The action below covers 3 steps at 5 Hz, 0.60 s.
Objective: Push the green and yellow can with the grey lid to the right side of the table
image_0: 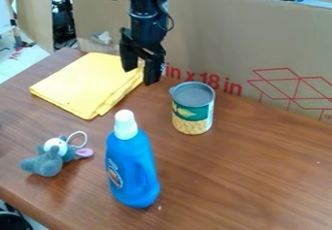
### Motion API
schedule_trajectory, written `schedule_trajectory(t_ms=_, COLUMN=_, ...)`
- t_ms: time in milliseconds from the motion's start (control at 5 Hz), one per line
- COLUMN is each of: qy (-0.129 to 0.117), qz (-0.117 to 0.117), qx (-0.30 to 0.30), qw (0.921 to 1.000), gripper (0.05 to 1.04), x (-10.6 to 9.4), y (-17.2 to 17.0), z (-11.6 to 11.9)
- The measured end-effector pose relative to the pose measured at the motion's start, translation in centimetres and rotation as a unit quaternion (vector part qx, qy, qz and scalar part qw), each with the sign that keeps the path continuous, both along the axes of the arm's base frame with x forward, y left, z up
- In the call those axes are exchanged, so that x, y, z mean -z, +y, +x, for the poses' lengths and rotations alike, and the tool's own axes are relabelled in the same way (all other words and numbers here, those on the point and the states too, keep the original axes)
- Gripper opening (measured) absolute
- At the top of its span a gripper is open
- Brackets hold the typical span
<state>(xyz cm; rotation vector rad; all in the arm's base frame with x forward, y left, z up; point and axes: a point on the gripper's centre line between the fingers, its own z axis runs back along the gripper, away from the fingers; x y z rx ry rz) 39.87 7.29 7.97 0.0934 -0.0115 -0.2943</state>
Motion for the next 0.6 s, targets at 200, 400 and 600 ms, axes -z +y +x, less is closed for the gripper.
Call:
schedule_trajectory(t_ms=200, qy=0.007, qz=-0.010, qx=0.030, qw=0.9995, gripper=1.003, x=1.0, y=-2.3, z=0.8)
schedule_trajectory(t_ms=400, qy=0.013, qz=-0.030, qx=0.050, qw=0.9982, gripper=1.003, x=1.6, y=-4.4, z=1.2)
schedule_trajectory(t_ms=600, qy=0.014, qz=-0.043, qx=0.075, qw=0.9961, gripper=1.003, x=1.8, y=-7.0, z=1.3)
